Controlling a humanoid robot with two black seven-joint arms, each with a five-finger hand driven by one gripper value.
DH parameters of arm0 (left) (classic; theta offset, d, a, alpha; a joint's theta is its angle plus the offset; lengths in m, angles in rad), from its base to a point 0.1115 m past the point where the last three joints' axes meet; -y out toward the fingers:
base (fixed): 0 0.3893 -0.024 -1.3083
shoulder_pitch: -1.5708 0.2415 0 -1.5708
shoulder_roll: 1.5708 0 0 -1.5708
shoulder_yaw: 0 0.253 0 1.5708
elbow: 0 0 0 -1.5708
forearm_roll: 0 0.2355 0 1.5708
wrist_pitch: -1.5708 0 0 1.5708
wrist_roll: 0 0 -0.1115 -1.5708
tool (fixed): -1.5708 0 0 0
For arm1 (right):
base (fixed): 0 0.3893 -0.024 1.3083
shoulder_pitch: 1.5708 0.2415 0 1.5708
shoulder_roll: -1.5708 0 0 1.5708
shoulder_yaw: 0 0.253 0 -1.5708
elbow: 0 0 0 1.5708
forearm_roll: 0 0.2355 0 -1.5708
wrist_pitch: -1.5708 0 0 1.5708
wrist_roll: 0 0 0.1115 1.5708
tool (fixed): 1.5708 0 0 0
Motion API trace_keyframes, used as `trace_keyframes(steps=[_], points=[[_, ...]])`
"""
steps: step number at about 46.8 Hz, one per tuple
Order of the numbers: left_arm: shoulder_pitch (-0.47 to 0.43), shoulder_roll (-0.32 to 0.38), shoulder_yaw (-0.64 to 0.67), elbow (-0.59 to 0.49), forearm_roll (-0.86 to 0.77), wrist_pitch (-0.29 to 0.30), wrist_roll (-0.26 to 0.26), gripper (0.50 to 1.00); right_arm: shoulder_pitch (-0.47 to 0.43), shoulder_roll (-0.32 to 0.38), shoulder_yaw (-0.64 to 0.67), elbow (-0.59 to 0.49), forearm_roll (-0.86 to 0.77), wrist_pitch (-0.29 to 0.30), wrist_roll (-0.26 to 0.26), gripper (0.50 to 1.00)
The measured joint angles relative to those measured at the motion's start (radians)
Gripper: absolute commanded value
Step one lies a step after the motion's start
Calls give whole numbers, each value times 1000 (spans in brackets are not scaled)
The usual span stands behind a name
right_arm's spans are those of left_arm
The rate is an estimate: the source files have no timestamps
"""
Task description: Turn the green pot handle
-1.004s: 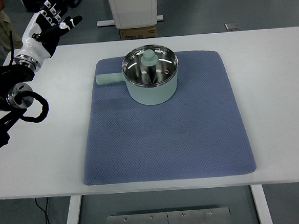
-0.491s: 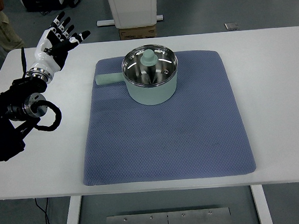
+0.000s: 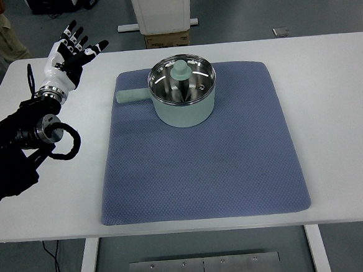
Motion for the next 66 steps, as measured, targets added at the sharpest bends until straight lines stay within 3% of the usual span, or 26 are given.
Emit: trace_keyframes(steps=[19,38,66], points=[[9,-55,-6,80,-68,6,-3,1000,0,0,0,0,0,0,0,1000],[24,-96,-49,94,-83,-11,-3,1000,0,0,0,0,0,0,0,1000],[25,-87,-47,92,-72,-28,-3,1000,0,0,0,0,0,0,0,1000]])
